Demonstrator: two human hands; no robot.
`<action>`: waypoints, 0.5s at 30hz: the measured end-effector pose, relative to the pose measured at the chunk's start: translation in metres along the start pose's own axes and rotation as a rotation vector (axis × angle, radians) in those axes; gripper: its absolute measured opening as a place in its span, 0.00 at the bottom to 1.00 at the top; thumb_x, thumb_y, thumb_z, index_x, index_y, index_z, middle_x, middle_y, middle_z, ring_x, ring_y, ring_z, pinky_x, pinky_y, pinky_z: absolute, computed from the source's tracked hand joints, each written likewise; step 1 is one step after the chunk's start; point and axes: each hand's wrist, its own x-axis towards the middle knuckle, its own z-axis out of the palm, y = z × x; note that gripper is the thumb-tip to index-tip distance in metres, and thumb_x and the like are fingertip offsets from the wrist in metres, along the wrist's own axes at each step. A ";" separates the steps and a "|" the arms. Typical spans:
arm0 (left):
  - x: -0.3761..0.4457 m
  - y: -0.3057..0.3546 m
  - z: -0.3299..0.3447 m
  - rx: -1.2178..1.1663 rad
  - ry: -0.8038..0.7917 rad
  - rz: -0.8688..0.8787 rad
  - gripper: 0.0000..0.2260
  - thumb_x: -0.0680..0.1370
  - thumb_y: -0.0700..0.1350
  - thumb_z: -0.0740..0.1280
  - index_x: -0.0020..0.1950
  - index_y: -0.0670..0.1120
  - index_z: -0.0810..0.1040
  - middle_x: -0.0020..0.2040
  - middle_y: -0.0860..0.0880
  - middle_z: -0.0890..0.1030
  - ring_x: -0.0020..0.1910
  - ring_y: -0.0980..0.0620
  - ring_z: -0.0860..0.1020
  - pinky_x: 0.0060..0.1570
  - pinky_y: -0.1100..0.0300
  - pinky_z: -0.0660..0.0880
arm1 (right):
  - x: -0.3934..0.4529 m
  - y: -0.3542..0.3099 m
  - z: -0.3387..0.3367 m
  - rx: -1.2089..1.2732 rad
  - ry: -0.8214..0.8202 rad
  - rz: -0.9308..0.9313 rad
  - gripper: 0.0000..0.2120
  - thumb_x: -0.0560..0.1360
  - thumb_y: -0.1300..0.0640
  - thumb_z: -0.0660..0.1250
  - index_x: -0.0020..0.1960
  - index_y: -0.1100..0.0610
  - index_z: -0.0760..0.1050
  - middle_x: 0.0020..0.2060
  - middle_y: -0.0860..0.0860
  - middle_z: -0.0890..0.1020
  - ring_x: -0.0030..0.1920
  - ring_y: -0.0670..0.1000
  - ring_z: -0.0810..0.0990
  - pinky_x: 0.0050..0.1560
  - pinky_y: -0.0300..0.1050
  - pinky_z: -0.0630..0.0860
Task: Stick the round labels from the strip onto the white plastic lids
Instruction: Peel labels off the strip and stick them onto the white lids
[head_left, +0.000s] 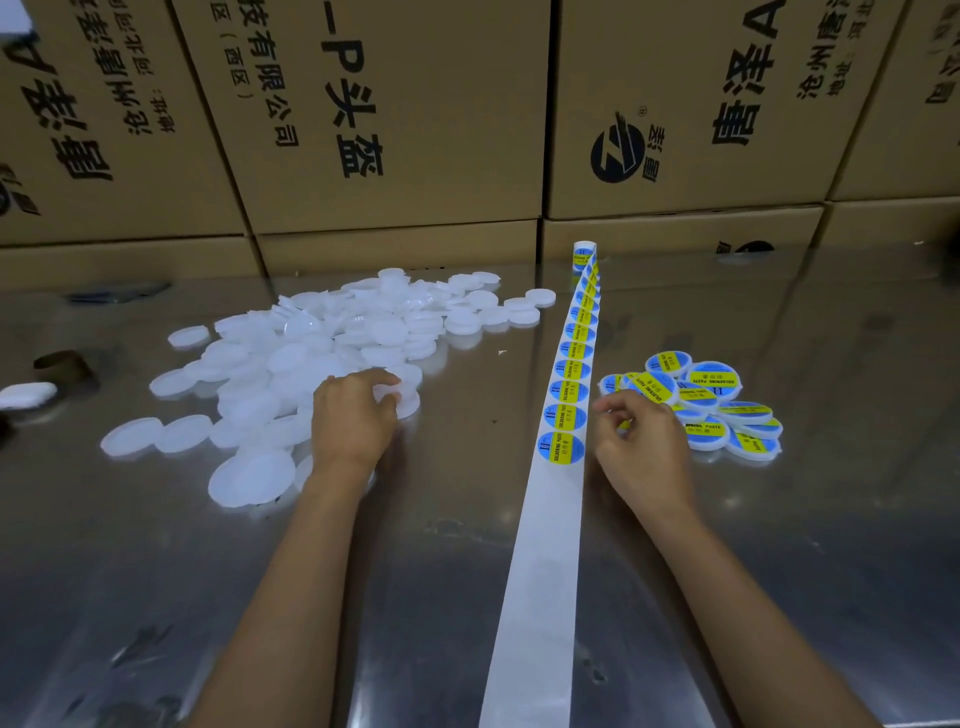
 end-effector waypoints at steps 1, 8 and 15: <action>0.000 0.003 0.000 -0.053 0.019 -0.012 0.09 0.79 0.41 0.70 0.58 0.45 0.85 0.57 0.43 0.85 0.57 0.40 0.79 0.62 0.52 0.73 | -0.001 -0.001 0.000 -0.010 -0.010 -0.019 0.08 0.74 0.61 0.64 0.47 0.52 0.81 0.38 0.43 0.80 0.48 0.54 0.78 0.44 0.44 0.72; 0.002 0.023 -0.006 -0.430 0.055 -0.109 0.04 0.80 0.46 0.69 0.51 0.46 0.81 0.49 0.51 0.83 0.51 0.47 0.81 0.47 0.61 0.73 | -0.007 0.004 0.006 -0.281 -0.215 -0.289 0.15 0.74 0.56 0.68 0.61 0.51 0.78 0.54 0.47 0.81 0.61 0.51 0.73 0.56 0.41 0.58; -0.013 0.050 0.004 -1.019 -0.376 -0.418 0.09 0.81 0.42 0.68 0.56 0.38 0.80 0.62 0.39 0.78 0.55 0.41 0.82 0.42 0.55 0.84 | -0.006 0.003 0.004 -0.281 -0.284 -0.263 0.14 0.75 0.52 0.69 0.60 0.49 0.79 0.56 0.43 0.81 0.62 0.47 0.73 0.58 0.37 0.55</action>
